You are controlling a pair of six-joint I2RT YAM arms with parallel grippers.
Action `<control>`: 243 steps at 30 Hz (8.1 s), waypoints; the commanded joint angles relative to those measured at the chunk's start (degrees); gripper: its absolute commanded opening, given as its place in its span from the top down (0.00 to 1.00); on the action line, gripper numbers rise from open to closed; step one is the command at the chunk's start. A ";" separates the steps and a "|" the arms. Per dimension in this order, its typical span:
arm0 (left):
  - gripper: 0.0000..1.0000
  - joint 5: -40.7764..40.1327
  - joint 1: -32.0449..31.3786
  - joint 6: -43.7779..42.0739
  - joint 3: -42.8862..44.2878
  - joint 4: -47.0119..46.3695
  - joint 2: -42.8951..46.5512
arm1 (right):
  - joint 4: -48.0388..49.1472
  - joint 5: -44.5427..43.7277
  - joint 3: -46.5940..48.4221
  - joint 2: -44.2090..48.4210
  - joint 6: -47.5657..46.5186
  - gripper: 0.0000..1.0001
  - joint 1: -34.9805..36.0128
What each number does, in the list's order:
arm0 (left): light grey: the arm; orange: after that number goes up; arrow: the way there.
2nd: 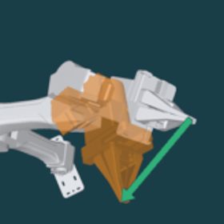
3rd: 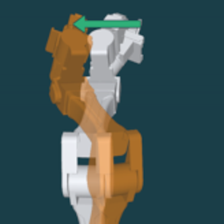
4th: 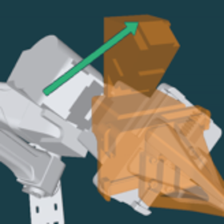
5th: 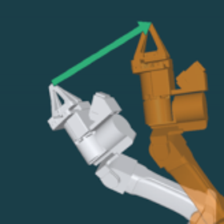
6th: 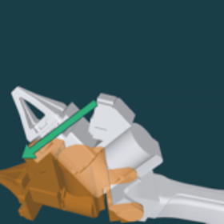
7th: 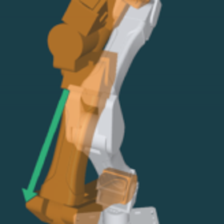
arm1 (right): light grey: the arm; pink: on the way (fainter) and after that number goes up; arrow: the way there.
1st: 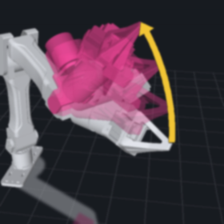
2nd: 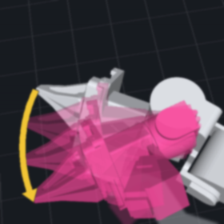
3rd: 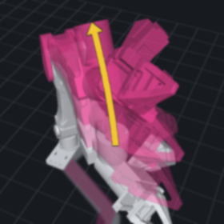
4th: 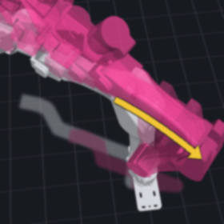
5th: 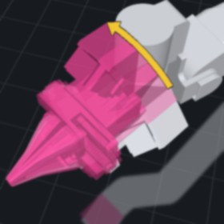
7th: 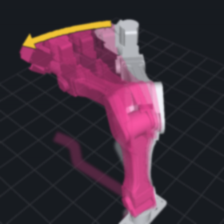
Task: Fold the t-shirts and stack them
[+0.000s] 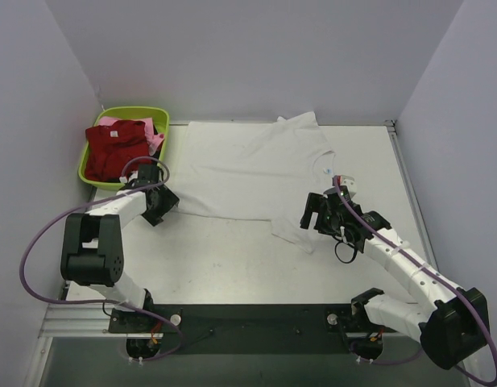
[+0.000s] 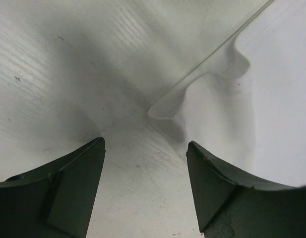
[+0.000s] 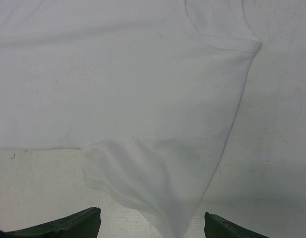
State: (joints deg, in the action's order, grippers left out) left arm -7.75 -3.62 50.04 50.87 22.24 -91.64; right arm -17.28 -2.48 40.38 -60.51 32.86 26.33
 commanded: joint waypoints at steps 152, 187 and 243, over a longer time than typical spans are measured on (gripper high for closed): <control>1.00 -7.46 -4.56 4.01 4.24 -3.52 2.25 | -1.44 -1.04 32.56 -35.28 2.03 1.00 -10.77; 0.06 -6.23 -6.75 4.72 3.27 -4.94 10.24 | 3.05 -6.13 33.02 -36.53 0.27 0.00 -10.33; 0.06 -3.15 -14.75 -1.44 -5.08 -17.84 1.90 | 10.77 3.98 42.58 -55.06 6.25 0.00 -2.07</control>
State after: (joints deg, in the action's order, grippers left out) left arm -10.61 -18.98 49.84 46.59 5.52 -91.37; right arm -7.84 2.83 79.35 -114.32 38.13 24.10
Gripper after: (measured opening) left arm 0.938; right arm 0.999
